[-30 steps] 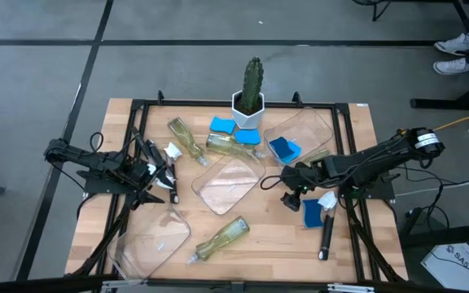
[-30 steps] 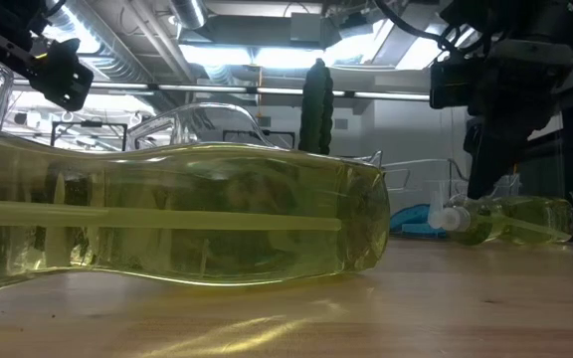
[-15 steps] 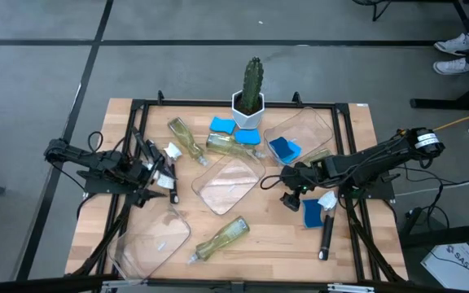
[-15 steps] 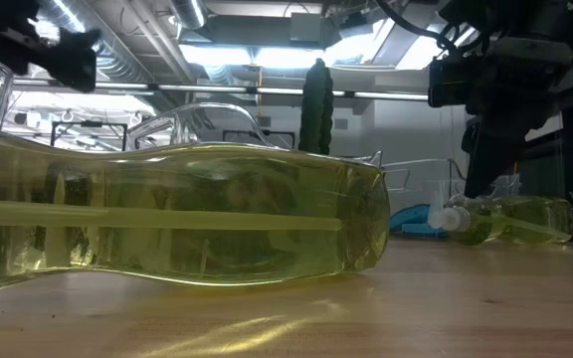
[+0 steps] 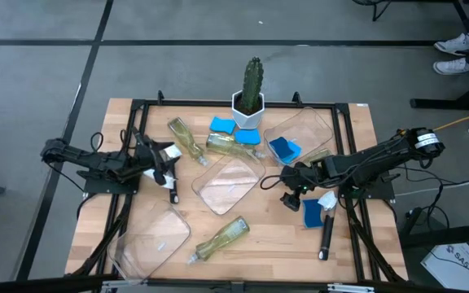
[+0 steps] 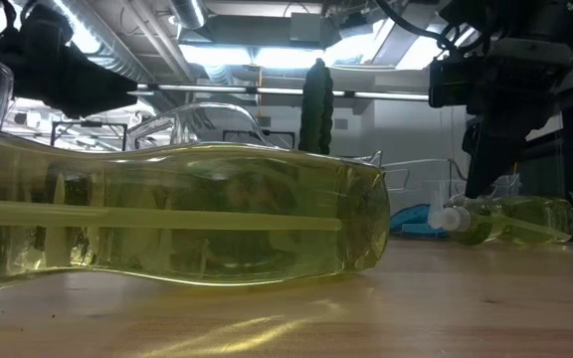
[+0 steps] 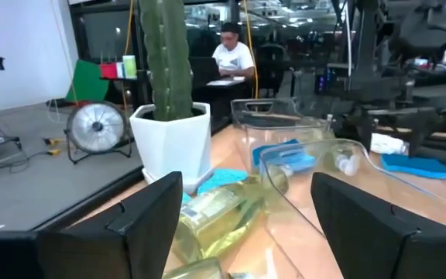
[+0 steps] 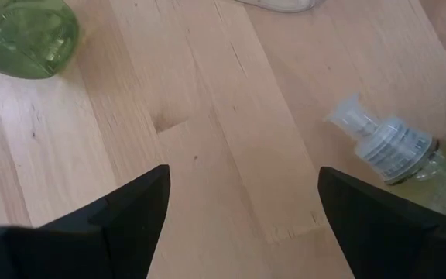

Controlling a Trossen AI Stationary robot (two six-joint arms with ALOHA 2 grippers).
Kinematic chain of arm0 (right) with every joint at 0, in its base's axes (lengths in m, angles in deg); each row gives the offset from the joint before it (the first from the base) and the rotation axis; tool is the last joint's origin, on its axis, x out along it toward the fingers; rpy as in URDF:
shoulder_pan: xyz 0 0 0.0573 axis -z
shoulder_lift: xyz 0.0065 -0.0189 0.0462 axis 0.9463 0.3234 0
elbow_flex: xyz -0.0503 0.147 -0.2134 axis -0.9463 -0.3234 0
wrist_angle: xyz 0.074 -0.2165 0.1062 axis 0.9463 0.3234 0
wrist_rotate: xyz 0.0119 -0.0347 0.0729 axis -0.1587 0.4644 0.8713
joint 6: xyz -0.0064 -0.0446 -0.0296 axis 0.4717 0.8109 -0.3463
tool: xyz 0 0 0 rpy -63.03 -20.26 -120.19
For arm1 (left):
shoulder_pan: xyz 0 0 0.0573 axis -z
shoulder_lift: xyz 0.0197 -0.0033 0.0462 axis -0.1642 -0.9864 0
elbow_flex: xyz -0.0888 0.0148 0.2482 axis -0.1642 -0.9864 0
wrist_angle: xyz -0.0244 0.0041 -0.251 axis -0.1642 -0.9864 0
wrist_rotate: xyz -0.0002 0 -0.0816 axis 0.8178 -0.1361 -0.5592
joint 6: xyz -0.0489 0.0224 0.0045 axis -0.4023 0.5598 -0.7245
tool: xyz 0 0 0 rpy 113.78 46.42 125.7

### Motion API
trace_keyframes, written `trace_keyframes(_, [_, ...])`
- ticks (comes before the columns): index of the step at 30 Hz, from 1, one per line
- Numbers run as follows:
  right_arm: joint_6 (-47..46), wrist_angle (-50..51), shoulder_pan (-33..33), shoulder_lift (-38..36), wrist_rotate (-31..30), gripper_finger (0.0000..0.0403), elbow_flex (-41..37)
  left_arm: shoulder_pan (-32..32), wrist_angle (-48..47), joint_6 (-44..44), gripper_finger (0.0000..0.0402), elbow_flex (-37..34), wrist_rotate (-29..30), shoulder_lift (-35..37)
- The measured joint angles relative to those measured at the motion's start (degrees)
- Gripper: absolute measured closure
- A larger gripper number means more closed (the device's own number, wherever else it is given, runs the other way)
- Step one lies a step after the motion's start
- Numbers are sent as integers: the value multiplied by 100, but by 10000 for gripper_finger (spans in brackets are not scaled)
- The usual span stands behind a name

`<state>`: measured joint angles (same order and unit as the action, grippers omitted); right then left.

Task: Pick & Place Kitchen Sink Supplies
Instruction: Put the blue sponge into the top transparent bin

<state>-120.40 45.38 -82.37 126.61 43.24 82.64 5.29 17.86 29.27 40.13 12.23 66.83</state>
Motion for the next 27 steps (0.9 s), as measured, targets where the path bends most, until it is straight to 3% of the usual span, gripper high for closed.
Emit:
trace_keyframes(5, [3,48,3,0,146,79,0,-78,4,-129,121,0,-337,-117])
trace_keyframes(13, [-77,333,4,-2,814,79,0,-660,-28,-319,121,0,-1758,-364])
trace_keyframes(17, [-193,618,7,-2,946,79,0,-1365,10,-511,121,0,-2347,-556])
trace_keyframes(24, [-391,706,59,-4,910,79,0,-2994,212,-735,121,-2,-4460,-849])
trace_keyframes(27, [-604,708,59,-4,911,79,0,-3492,130,-881,121,-2,-4979,-964])
